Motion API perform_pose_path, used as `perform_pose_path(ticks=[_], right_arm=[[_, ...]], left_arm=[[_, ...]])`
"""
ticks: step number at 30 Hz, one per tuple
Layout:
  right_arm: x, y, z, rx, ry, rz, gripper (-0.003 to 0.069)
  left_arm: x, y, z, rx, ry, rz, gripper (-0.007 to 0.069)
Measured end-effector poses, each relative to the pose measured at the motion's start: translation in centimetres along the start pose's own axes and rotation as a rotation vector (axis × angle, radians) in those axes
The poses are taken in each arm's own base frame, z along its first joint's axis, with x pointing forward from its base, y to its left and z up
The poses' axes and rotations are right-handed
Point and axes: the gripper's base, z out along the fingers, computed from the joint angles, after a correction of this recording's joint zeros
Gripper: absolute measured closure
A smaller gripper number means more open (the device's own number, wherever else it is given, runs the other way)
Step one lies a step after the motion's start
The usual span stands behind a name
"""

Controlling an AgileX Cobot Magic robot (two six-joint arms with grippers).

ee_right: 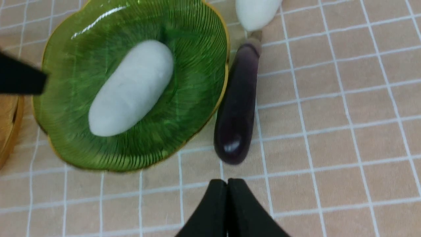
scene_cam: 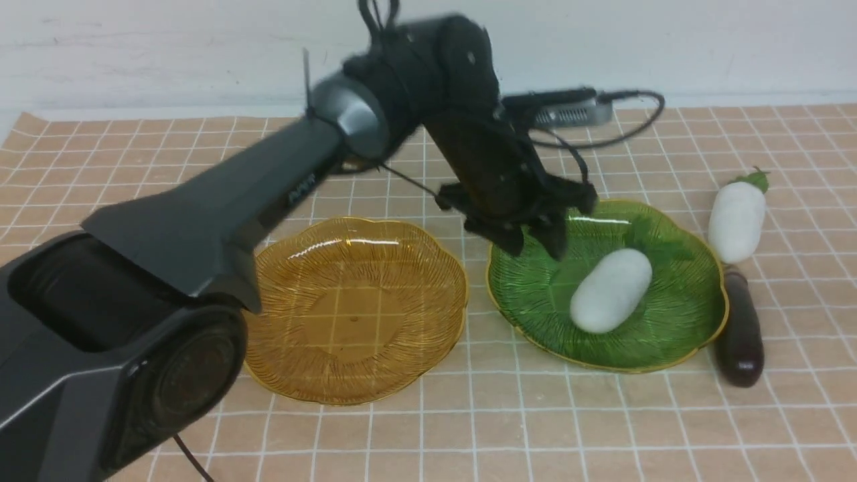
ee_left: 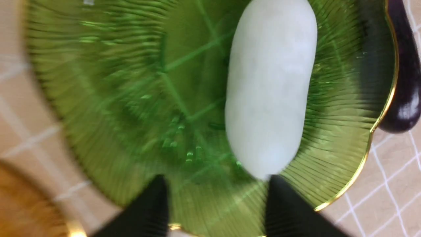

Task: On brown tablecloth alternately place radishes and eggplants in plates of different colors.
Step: 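Place the white radish on the plate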

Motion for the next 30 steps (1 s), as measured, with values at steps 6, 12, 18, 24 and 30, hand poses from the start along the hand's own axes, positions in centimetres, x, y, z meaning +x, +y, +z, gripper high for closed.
perform_pose_path(ticks=[6, 12, 18, 24, 30], right_arm=[[-4.7, -1.7, 3.2, 0.018, 0.061, 0.073, 0.0674], [-8.9, -2.9, 7.5, 0.002, 0.062, 0.152, 0.0663], [-11.9, -4.2, 16.4, -0.034, 0.109, 0.218, 0.0449], [-14.0, -5.5, 23.8, -0.046, 0.113, 0.253, 0.0127], [-14.0, -4.9, 30.5, -0.056, 0.157, 0.22, -0.0004]], left_arm=[[-1.3, 0.5, -6.2, -0.109, -0.133, 0.069, 0.0589], [-0.7, -0.7, -12.0, -0.166, -0.231, 0.12, 0.0628], [1.9, -0.6, -14.1, -0.225, -0.19, 0.136, 0.0628], [5.0, 0.1, -14.9, -0.281, -0.118, 0.129, 0.0628], [5.8, 0.0, -15.6, -0.287, -0.119, 0.131, 0.0628]])
